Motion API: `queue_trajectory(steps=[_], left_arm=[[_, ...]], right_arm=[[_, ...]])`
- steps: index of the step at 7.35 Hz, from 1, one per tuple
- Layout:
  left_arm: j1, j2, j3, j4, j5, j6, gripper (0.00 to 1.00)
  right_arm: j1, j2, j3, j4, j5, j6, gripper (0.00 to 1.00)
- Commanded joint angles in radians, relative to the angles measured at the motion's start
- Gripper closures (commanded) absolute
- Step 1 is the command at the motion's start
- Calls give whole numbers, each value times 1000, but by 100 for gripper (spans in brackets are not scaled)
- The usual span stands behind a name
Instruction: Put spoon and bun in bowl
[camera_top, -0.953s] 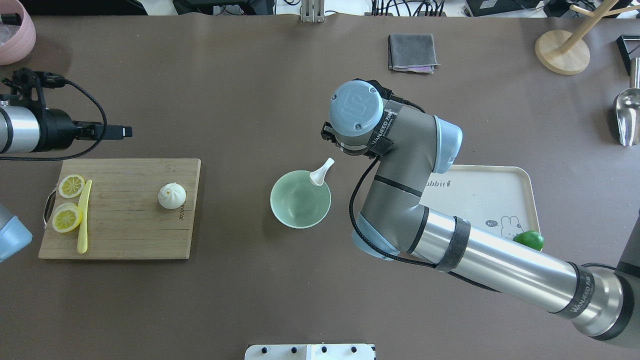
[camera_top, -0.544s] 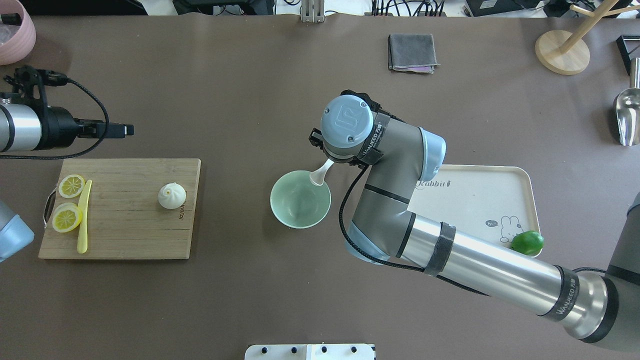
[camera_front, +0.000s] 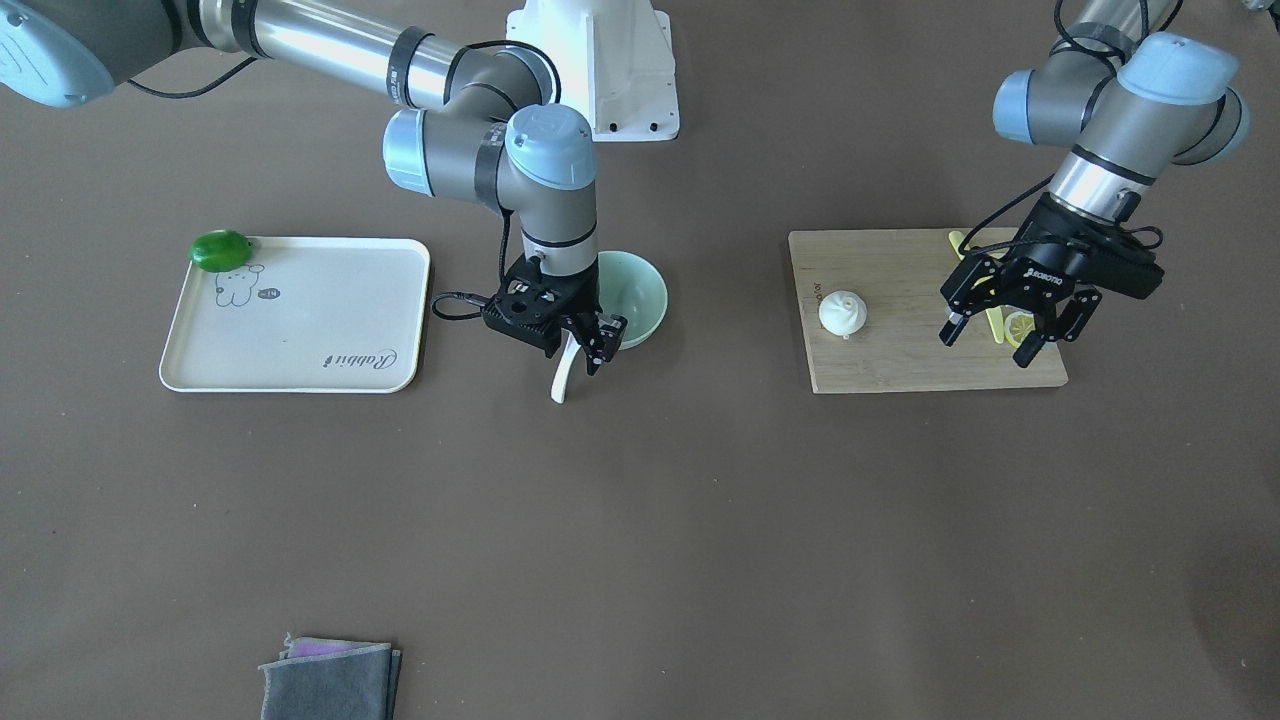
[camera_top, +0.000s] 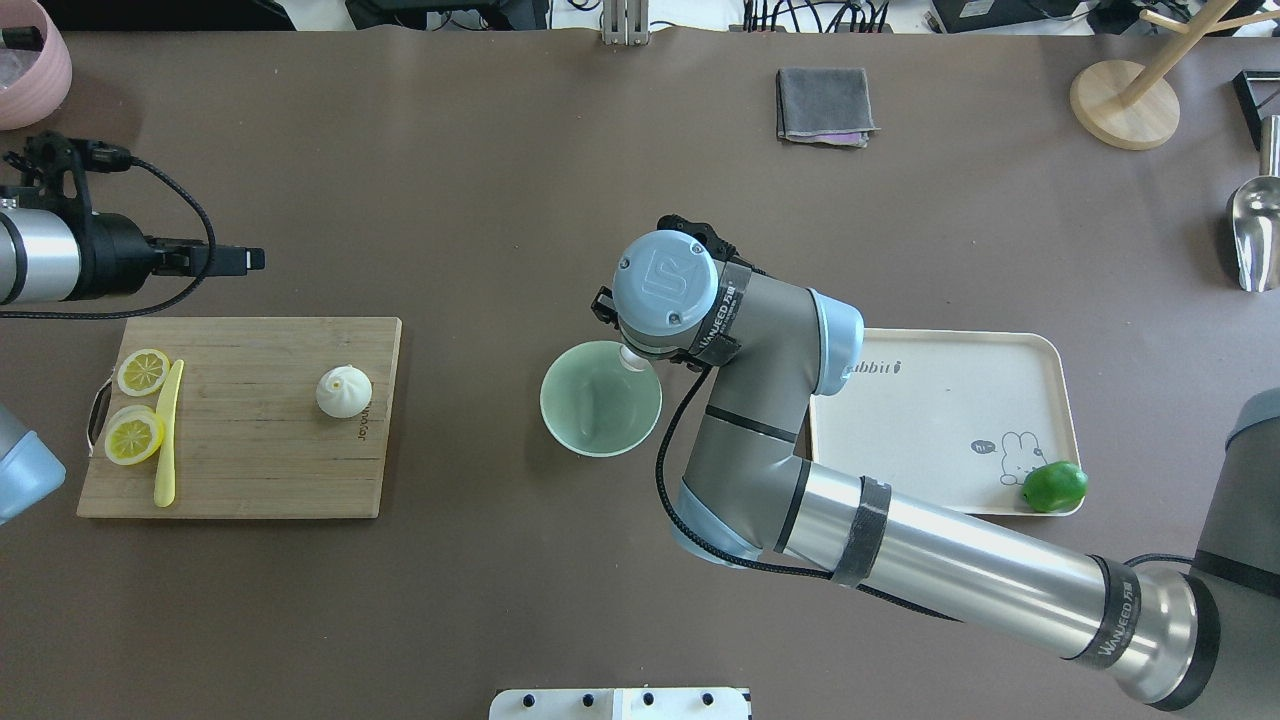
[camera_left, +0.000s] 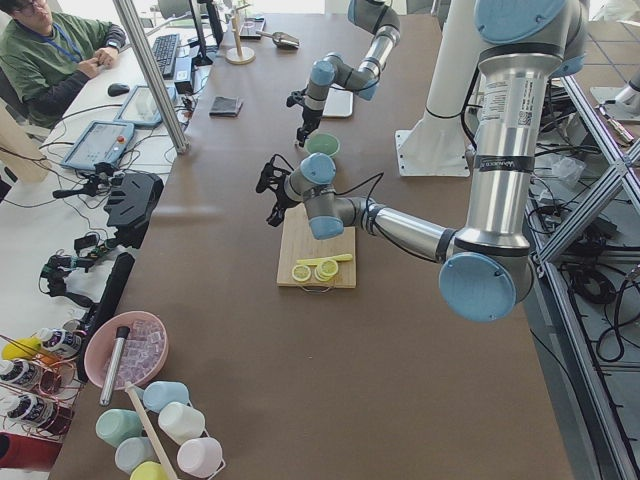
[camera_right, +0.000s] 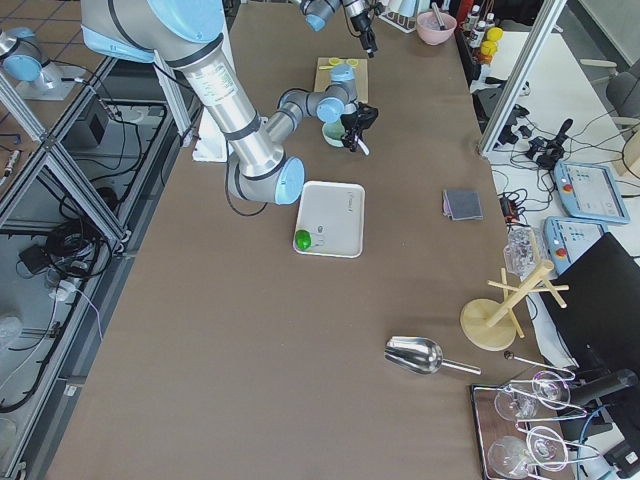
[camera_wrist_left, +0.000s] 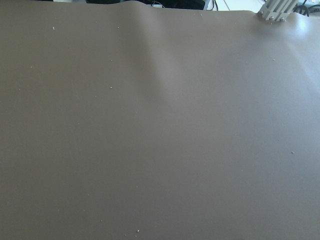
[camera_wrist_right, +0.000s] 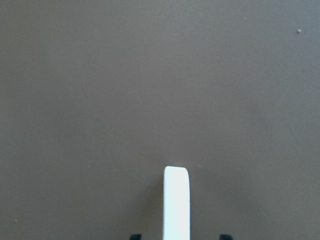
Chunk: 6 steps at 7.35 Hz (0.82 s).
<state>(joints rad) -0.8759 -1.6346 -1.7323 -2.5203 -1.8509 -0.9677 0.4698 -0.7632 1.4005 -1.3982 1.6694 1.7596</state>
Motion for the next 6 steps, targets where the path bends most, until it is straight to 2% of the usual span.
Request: queue_trajectory(steps=[1, 4, 5, 6], left_arm=[[2, 1, 0, 0, 10, 1, 2], [8, 1, 10, 0, 12, 1, 2], [8, 1, 13, 2, 12, 1, 2], [11, 1, 20, 2, 10, 1, 2]], right_arm=[[18, -2, 17, -2, 3, -11, 100], [75, -1, 61, -15, 26, -58, 100], [75, 2, 113, -48, 24, -58, 100], [66, 40, 164, -174, 10, -54, 100]])
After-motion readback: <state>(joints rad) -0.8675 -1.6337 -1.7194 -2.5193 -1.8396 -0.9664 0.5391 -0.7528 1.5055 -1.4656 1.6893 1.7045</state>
